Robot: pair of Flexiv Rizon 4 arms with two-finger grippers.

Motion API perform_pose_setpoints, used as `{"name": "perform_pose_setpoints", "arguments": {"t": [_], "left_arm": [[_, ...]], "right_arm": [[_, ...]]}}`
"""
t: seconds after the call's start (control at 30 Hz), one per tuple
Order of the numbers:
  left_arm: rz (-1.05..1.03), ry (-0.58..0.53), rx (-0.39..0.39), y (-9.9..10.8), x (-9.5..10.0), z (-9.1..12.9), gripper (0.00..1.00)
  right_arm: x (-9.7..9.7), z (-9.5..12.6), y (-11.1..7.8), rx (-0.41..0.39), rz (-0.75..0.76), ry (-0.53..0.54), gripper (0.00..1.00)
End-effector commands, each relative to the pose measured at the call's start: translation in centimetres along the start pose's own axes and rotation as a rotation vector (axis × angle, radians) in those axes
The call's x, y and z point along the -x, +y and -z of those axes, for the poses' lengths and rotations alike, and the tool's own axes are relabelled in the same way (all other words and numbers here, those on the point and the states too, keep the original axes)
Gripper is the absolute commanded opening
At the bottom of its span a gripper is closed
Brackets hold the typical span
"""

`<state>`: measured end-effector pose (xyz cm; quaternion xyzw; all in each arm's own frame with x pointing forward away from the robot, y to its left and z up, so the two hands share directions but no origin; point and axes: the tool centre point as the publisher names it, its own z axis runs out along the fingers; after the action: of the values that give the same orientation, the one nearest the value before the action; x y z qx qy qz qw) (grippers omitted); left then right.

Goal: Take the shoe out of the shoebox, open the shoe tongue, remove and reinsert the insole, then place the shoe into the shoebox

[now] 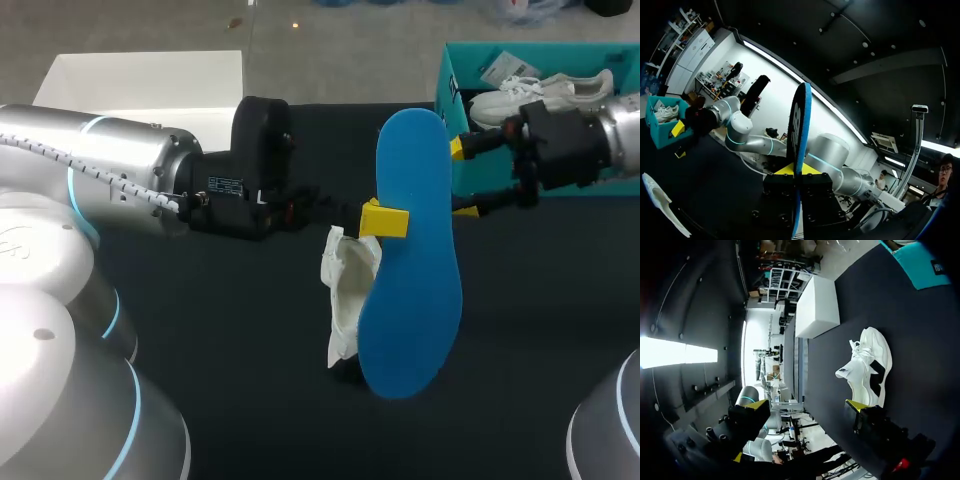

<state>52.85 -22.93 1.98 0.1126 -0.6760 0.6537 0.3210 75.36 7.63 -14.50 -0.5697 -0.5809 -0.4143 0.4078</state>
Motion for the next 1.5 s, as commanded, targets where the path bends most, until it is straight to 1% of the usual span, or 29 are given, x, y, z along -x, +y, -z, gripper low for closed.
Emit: {"name": "perform_pose_setpoints", "arguments": {"t": [0.03,0.47,0.53,0.6,0.73,0.83,0.97,1.07,1.2,1.23,1.3,1.33,1.37,1.4,1.43,1.5], "left_arm": [[-0.001,-0.009,-0.009,0.2,-0.5,-0.4,0.00],[-0.001,-0.009,-0.009,0.2,-0.5,-0.4,0.00],[-0.001,-0.009,-0.009,0.2,-0.5,-0.4,0.00],[-0.001,-0.009,-0.009,0.2,-0.5,-0.4,0.00],[-0.001,-0.009,-0.009,0.2,-0.5,-0.4,0.00],[-0.001,-0.009,-0.009,0.2,-0.5,-0.4,0.00],[-0.001,-0.009,-0.009,0.2,-0.5,-0.4,0.00],[-0.001,-0.009,-0.009,0.2,-0.5,-0.4,0.00],[-0.001,-0.009,-0.009,0.2,-0.5,-0.4,0.00],[-0.044,-0.026,0.000,0.3,-0.2,-0.4,0.00],[-0.246,-0.097,0.076,0.4,0.8,0.0,0.00],[-0.427,-0.155,0.166,0.5,1.7,0.4,0.00],[-0.577,-0.186,0.203,0.4,2.3,0.6,0.00],[-0.691,-0.207,0.209,0.1,2.7,0.9,0.00],[-0.753,-0.217,0.211,-0.1,3.0,1.0,0.00],[-0.871,-0.255,0.170,-0.9,3.8,1.2,0.00]], "right_arm": [[-1.0,2.3,-3.0,0.093,0.005,0.006,1.00],[-1.0,2.3,-3.0,0.093,0.005,0.006,1.00],[-0.2,2.1,-3.3,0.114,-0.031,0.042,1.00],[-0.1,2.3,-3.4,0.138,-0.053,0.082,1.00],[-0.8,3.4,-3.4,0.172,-0.074,0.082,1.00],[-1.7,4.2,-3.5,0.189,-0.037,0.089,1.00],[-2.9,4.8,-3.5,0.183,-0.008,0.130,1.00],[-3.5,4.9,-3.3,0.175,0.006,0.129,1.00],[-3.5,4.9,-3.3,0.175,0.006,0.129,1.00],[-3.5,4.9,-3.3,0.175,0.006,0.129,1.00],[-3.5,4.9,-3.3,0.175,0.006,0.129,1.00],[-3.5,4.9,-3.3,0.175,0.006,0.129,1.00],[-3.5,4.9,-3.3,0.175,0.006,0.129,1.00],[-3.5,4.9,-3.3,0.175,0.006,0.129,1.00],[-3.5,4.9,-3.3,0.175,0.006,0.129,1.00],[-3.5,4.9,-3.3,0.175,0.006,0.129,1.00]]}}
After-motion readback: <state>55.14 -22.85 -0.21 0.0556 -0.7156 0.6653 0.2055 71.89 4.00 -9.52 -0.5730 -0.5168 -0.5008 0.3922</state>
